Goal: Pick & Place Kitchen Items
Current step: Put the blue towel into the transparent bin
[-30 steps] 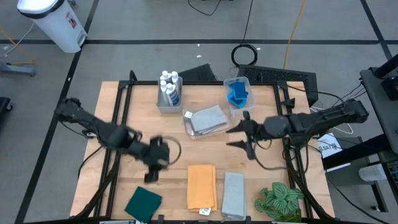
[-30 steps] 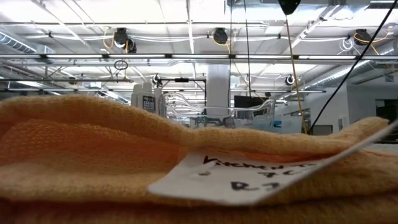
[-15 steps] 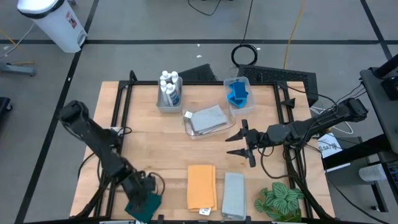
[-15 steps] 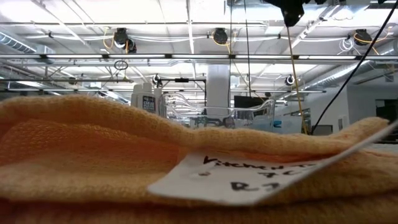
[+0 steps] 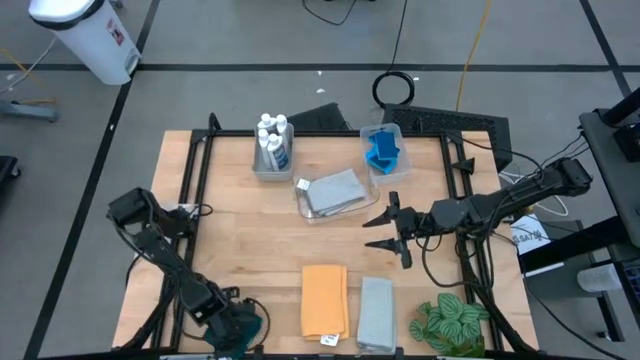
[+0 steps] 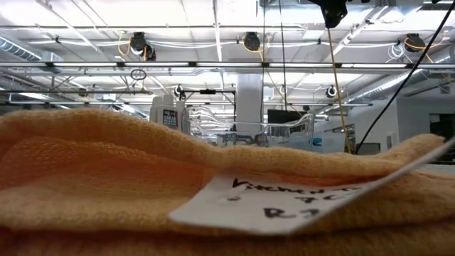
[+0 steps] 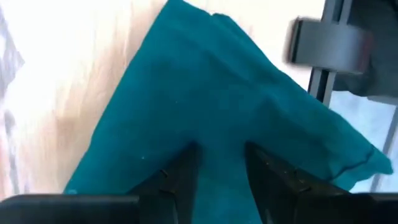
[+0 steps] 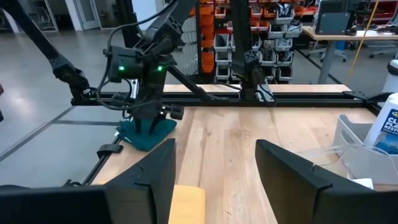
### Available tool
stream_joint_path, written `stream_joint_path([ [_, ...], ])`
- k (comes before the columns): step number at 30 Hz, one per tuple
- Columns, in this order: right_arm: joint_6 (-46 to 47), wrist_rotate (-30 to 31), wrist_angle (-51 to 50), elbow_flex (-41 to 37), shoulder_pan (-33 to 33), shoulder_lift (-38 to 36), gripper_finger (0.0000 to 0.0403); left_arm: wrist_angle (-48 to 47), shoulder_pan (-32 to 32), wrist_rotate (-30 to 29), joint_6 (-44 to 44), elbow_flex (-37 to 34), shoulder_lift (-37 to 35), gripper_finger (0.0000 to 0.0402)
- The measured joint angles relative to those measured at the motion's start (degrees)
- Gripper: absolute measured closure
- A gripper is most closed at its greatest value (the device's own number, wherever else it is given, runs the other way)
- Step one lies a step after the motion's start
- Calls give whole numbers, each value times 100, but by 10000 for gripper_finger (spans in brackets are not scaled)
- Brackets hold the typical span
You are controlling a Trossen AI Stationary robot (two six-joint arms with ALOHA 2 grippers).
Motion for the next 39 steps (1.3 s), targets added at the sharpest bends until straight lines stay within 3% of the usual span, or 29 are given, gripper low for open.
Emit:
stream_joint_path([
  [2, -42, 0, 1, 0, 0, 0, 213, 49, 178, -310, 400, 6, 32, 259],
  [6, -60, 7, 0, 0, -2, 0, 216, -57, 753, -1627, 1479, -46, -119, 259],
  [9, -47, 7, -2, 0, -1, 0, 215, -314, 1200, -2051, 2156, -81, -409, 259],
  [21, -106, 11, -102, 0, -2, 0, 220, -1065, 2683, -1397, 3574, -7, -2152, 259],
  [26, -211, 17, -208, 0, -2, 0, 220, -1300, 3345, -175, 3948, -9, -2011, 258],
  [29, -223, 17, -223, 0, -2, 3, 221, -1276, 3589, 382, 4617, -9, -1673, 250],
  [39, -407, 20, -357, 0, -4, 4, 222, -1288, 3824, 587, 6306, -7, -720, 141],
])
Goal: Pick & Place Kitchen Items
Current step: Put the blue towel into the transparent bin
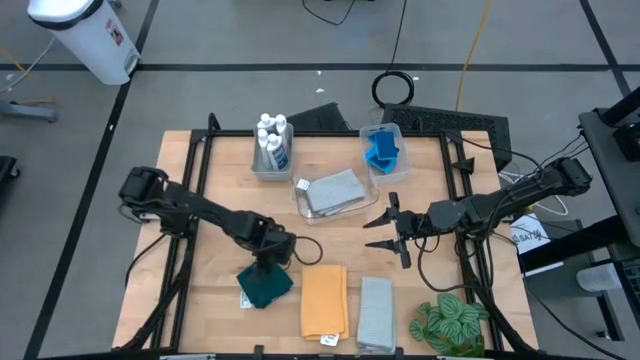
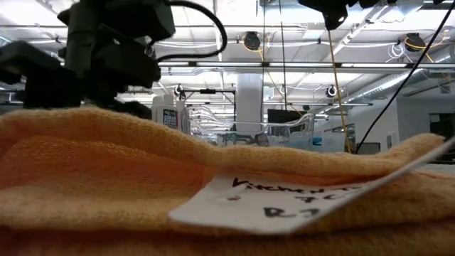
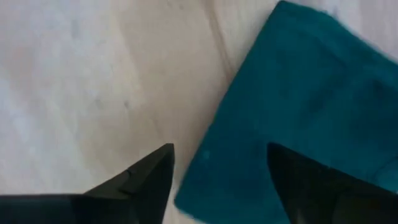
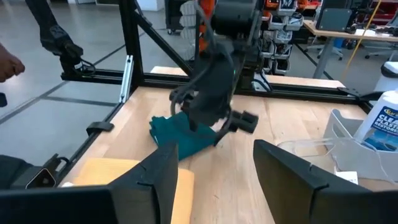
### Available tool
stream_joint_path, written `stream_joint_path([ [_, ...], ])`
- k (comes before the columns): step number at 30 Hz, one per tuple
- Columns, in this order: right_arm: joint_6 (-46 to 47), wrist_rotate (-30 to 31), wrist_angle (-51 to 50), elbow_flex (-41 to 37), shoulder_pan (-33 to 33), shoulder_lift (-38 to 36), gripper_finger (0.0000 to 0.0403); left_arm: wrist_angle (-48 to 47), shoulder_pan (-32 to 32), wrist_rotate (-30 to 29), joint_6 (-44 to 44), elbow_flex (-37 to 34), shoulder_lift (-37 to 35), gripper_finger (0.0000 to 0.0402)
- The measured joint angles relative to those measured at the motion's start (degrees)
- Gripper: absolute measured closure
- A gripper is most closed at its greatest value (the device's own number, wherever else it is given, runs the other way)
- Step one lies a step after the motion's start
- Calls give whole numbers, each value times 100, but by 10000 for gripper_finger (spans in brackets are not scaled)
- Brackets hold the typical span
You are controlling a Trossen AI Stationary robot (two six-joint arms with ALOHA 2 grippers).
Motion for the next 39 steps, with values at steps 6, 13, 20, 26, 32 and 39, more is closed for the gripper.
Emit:
stream_joint_path([
  [6, -40, 0, 0, 0, 0, -2, 225, -44, 132, 807, 628, 20, 364, 125],
  [13, -40, 1, -94, 0, 0, -2, 226, -202, 240, 943, 956, 35, 553, 194],
  [20, -40, 1, -124, 0, 0, 0, 229, -195, 399, 844, 904, 24, 564, 303],
  [26, -40, 1, -124, 0, 0, 0, 231, -171, 474, 480, 676, 17, 566, 388],
  [32, -31, 2, -122, 0, 0, 0, 230, -259, 309, -778, 231, -18, 145, 393],
  [39, 108, 39, 113, 0, -76, 116, 232, -356, 52, -2497, -542, -13, -736, 393],
])
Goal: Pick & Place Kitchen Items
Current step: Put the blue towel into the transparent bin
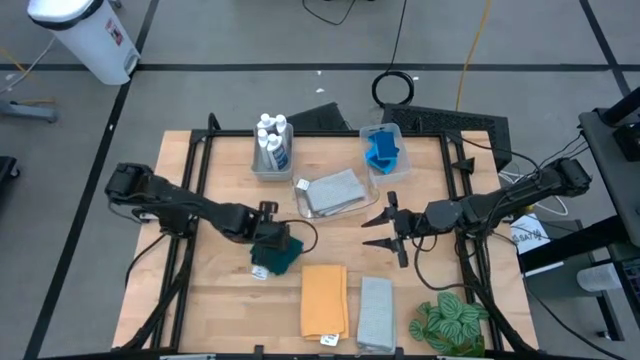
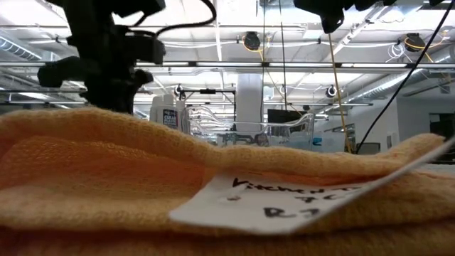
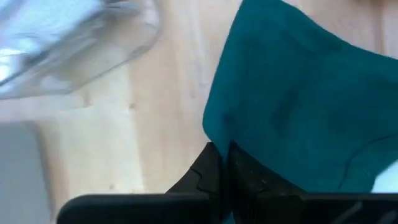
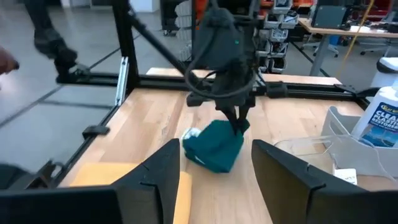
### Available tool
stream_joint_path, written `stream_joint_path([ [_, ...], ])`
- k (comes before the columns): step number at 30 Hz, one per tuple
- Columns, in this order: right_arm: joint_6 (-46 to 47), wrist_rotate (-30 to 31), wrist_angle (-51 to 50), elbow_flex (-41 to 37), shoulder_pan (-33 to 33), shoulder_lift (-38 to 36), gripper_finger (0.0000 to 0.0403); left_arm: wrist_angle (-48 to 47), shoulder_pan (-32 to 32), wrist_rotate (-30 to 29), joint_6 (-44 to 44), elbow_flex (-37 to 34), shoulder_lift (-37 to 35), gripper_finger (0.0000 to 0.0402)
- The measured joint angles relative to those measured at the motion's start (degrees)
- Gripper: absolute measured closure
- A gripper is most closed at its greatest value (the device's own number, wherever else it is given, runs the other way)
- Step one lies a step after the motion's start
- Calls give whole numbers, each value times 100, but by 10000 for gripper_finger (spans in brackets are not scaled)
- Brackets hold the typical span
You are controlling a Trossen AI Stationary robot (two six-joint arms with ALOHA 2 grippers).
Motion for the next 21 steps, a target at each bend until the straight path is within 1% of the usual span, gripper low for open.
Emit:
stream_joint_path([
  [1, 87, 58, 70, 0, -28, 52, 232, -12, -37, -146, -46, -2, -87, 394],
  [4, 543, 477, 331, 2, -130, 350, 234, 102, -167, -642, -159, 3, -279, 393],
  [6, 730, 566, 449, 0, -273, 595, 237, 128, -267, -786, -160, 4, -300, 392],
  [8, 874, 417, 689, 2, -458, 857, 239, 186, -332, -815, -132, 4, -307, 394],
  [11, 1086, -102, 1028, 100, -728, 1293, 239, 470, -393, -830, -114, 4, -309, 394],
  [13, 1140, -326, 1050, 291, -844, 1631, 234, 669, -442, -849, -11, 4, -309, 394],
  [16, 933, -365, 987, 769, -899, 2219, 218, 1023, -545, -999, 171, 7, -310, 393],
  [21, 665, -372, 21, 1888, -953, 3149, 181, 1297, -603, -1114, 347, 7, -313, 394],
])
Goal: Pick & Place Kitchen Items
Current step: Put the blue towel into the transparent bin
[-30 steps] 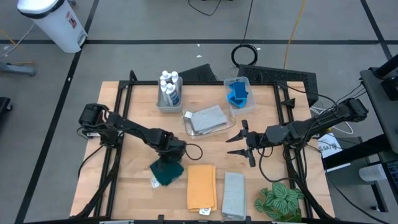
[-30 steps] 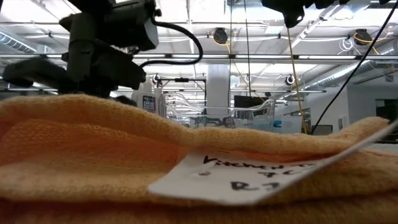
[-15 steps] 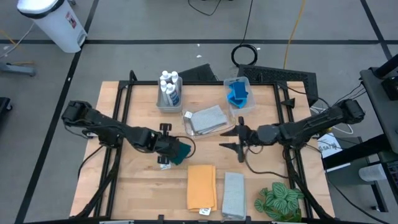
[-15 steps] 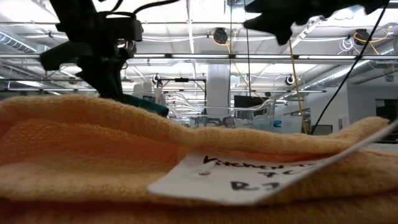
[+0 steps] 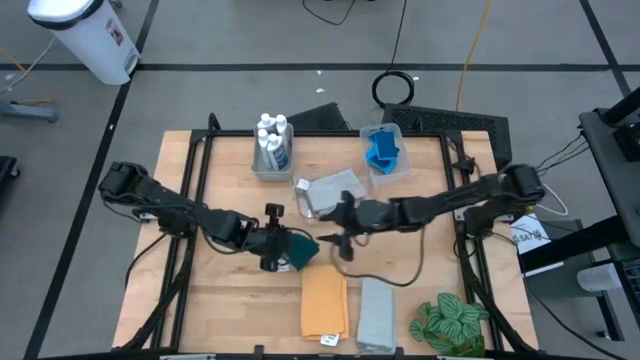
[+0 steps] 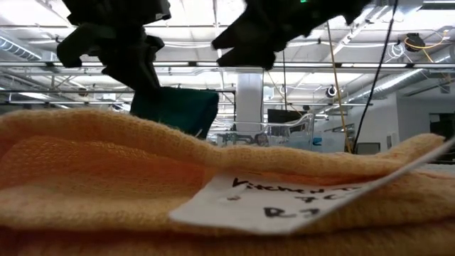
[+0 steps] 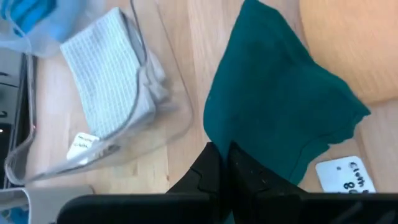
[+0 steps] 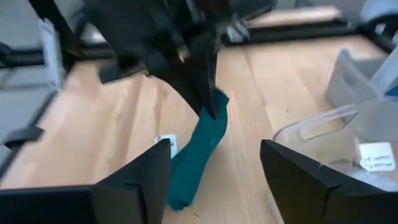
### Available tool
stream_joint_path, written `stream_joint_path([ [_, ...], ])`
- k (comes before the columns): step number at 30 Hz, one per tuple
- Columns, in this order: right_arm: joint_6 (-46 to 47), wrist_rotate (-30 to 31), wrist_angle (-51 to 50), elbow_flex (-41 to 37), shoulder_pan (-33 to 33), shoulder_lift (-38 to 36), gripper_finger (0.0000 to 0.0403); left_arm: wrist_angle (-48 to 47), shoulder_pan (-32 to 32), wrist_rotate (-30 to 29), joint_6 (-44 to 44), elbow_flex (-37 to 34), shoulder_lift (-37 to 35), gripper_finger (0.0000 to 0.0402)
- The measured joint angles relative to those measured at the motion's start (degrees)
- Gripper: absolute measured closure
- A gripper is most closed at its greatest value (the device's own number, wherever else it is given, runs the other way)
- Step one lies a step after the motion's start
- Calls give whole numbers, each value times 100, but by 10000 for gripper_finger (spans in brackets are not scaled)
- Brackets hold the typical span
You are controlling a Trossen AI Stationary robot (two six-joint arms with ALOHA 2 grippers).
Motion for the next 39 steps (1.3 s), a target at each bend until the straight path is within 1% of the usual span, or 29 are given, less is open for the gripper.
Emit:
stream_joint_path([
  [3, 44, -212, -554, 694, -119, 575, 163, 77, -20, -46, 2, 7, -1, 393],
  [7, 66, -907, -914, 1404, -293, 1266, 151, 140, -22, -60, 150, 7, 8, 393],
  [9, 131, -1123, -1125, 1654, -368, 1531, 150, 165, -23, -60, 183, 7, 9, 394],
  [13, 239, -1488, -1193, 1862, -497, 1879, 149, 166, -23, -58, 195, 7, 12, 394],
  [16, 316, -1760, -1215, 1867, -541, 1959, 152, 177, -22, -58, 214, 7, 14, 391],
  [18, 345, -1785, -1180, 1876, -545, 2013, 160, 181, -24, -58, 301, 7, 12, 392],
  [21, 354, -1785, -1266, 1869, -547, 2030, 187, 214, -22, -5, 343, 7, 13, 394],
  [24, 367, -1782, -1246, 1869, -549, 2028, 229, 252, -22, 1, 312, 7, 14, 390],
  [29, 338, -1822, -1235, 1869, -547, 2028, 326, 383, -22, 36, 344, 9, 14, 377],
  [31, 259, -2069, -1236, 1869, -558, 2028, 371, 446, -22, 57, 338, 9, 14, 375],
  [32, 211, -2236, -1237, 1869, -560, 2028, 386, 491, -22, 77, 312, 9, 14, 375],
  [33, 191, -2360, -1237, 1869, -567, 2028, 393, 534, -26, 91, 264, 9, 14, 374],
  [36, 194, -2386, -1243, 1869, -555, 2028, 394, 634, -26, 104, -53, 9, 14, 369],
  [39, 193, -2392, -1272, 1869, -547, 2028, 400, 701, -26, 130, -263, 9, 11, 337],
])
